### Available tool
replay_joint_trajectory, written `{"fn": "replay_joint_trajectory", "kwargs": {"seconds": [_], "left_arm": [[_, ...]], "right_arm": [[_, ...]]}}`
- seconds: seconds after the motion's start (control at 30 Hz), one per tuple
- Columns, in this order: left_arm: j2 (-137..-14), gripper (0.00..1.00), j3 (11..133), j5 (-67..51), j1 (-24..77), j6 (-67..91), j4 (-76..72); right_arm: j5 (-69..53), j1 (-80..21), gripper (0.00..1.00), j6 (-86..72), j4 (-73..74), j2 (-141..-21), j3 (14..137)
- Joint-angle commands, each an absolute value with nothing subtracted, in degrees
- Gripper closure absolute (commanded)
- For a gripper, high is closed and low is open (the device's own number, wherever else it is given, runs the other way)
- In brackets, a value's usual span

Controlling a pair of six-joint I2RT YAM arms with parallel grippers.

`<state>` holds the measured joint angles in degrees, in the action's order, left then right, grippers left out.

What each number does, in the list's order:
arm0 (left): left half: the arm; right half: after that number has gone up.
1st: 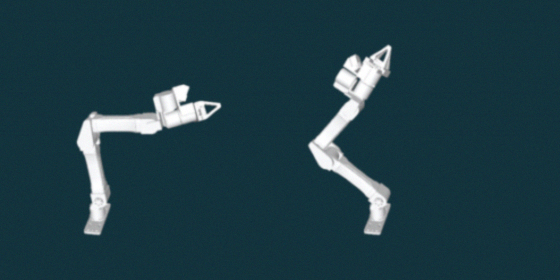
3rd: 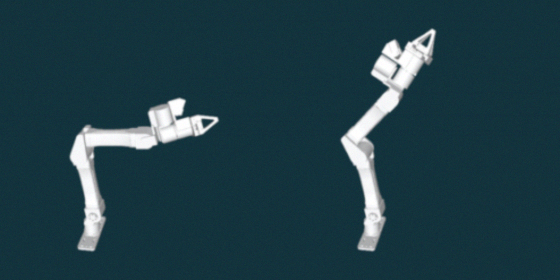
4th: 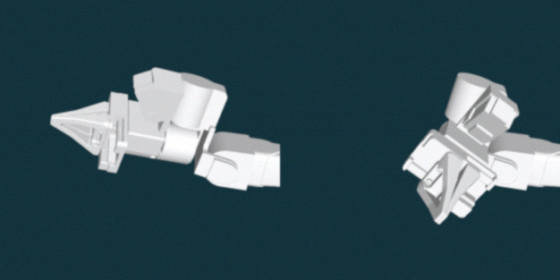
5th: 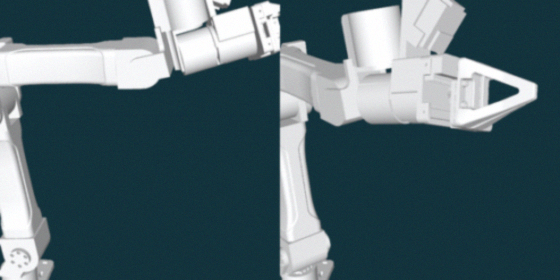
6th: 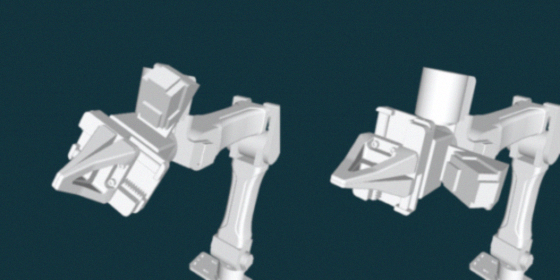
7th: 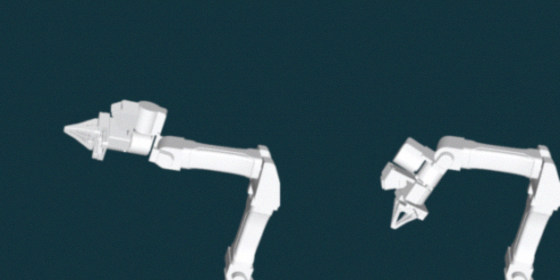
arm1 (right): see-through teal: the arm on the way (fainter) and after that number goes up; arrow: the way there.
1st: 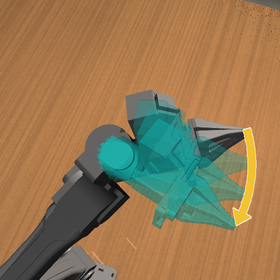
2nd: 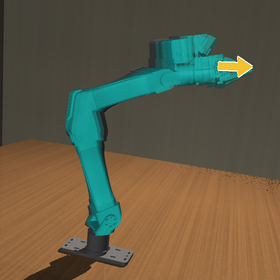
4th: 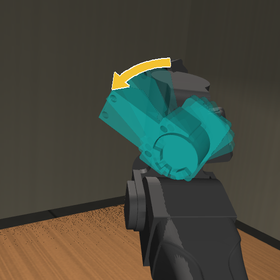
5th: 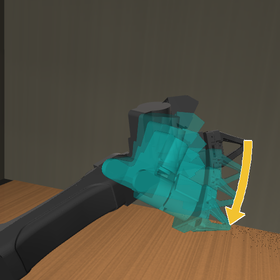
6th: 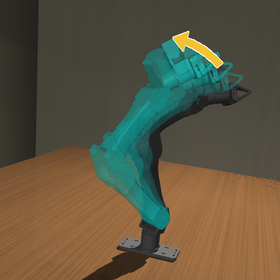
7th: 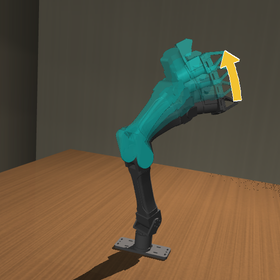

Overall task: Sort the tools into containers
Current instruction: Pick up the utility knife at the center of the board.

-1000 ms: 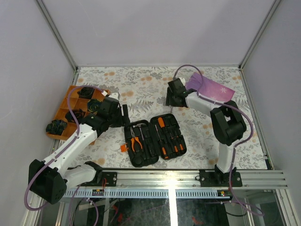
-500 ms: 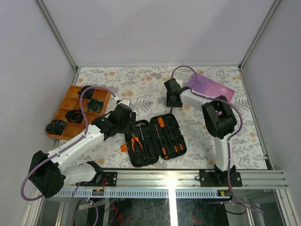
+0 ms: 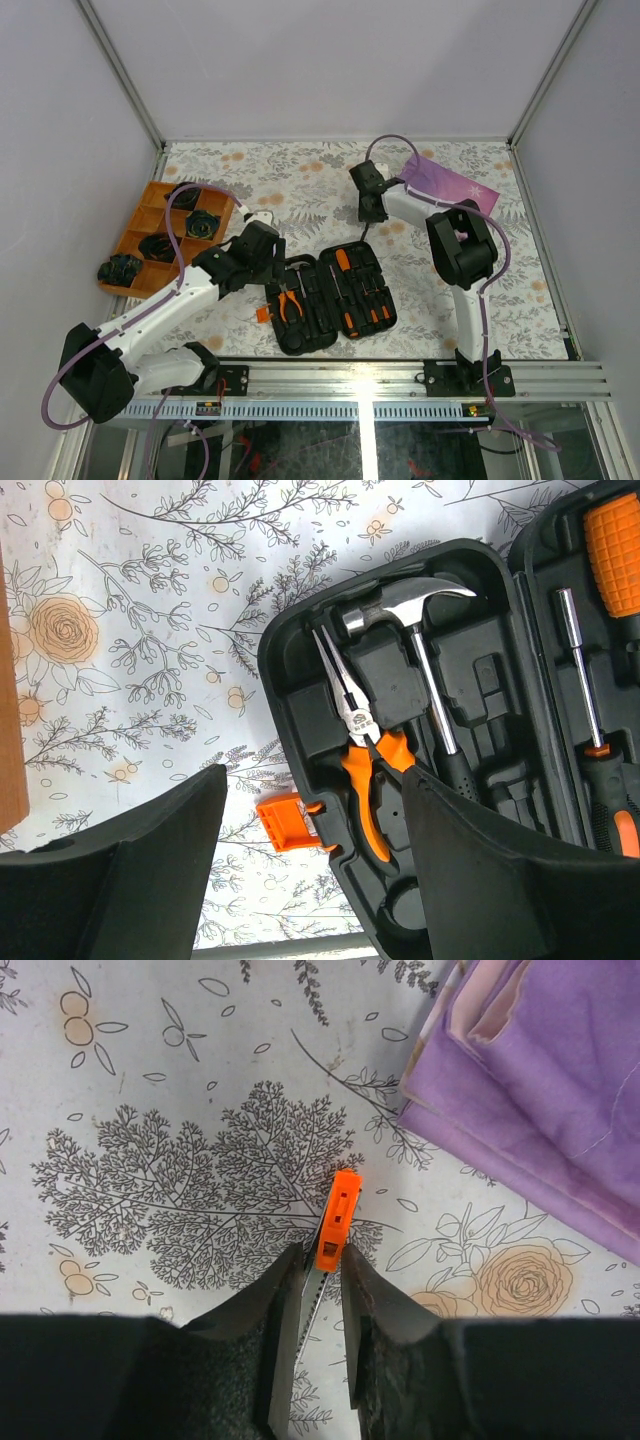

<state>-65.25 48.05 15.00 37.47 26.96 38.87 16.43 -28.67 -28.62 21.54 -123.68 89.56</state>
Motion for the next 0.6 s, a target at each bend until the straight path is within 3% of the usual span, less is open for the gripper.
{"fn": "replay_joint_trajectory", "kwargs": {"seconds": [0.0, 0.37, 0.57], "left_arm": [[-64.84, 0.31, 49.27, 16.7, 37.96, 27.36, 39.25], [-65.53, 0.31, 49.22, 16.79, 38.23, 27.38, 39.2], [-65.7, 0.31, 49.13, 16.79, 38.32, 27.42, 38.98]], "right_arm": [[15.73, -27.52, 0.74, -28.4, 22.6, -125.64, 90.09], [10.32, -26.19, 0.85, -21.07, 18.6, -125.05, 91.35], [8.84, -26.12, 0.88, -14.59, 12.43, -118.32, 85.68]]}}
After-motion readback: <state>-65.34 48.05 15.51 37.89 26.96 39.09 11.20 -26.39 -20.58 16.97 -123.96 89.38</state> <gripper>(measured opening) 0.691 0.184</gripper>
